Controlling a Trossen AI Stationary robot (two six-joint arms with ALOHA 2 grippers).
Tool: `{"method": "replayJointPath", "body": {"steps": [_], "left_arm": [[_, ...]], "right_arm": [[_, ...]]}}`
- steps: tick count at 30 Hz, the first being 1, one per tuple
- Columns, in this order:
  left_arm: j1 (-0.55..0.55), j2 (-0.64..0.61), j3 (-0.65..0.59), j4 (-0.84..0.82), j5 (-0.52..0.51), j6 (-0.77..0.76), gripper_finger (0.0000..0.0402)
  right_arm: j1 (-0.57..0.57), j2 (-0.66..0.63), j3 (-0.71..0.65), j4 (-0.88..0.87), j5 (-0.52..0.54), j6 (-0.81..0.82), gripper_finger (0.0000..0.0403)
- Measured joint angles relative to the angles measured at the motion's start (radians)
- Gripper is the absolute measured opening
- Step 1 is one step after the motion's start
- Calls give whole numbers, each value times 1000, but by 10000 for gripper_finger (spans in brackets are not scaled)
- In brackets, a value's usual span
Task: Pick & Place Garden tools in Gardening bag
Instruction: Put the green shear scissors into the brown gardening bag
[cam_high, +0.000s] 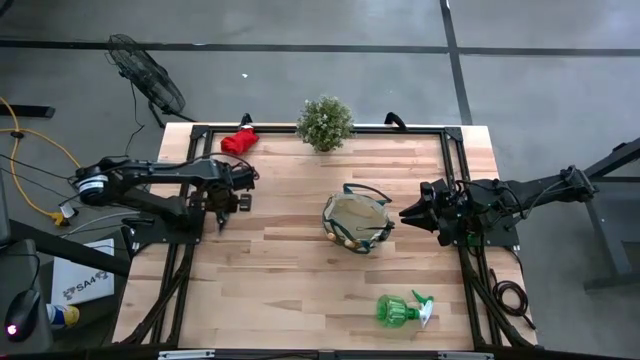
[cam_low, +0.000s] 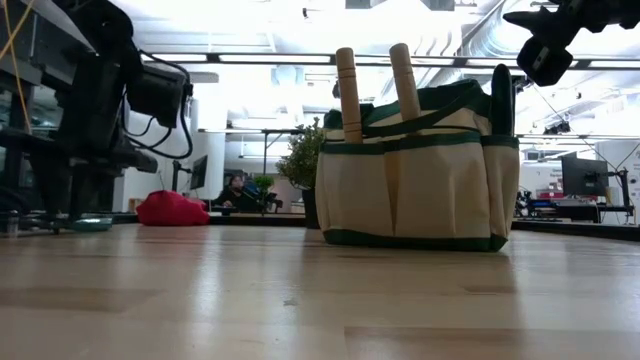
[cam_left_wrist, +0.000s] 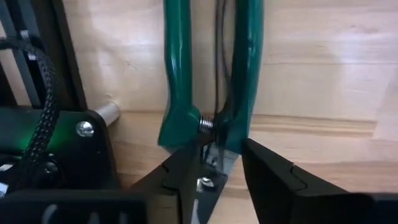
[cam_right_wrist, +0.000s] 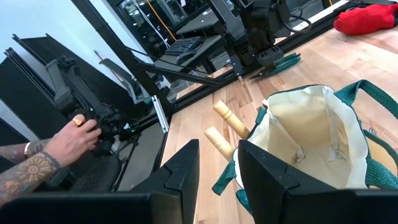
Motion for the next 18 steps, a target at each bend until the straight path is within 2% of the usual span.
{"method": "replayJointPath", "body": {"steps": [9,18], "left_arm": [[2,8,-5,12,7,-7,123],[2,8,-5,11,7,-7,74]], "right_arm": [[0,0,0,0,0,0,103],[0,0,0,0,0,0,103]]}}
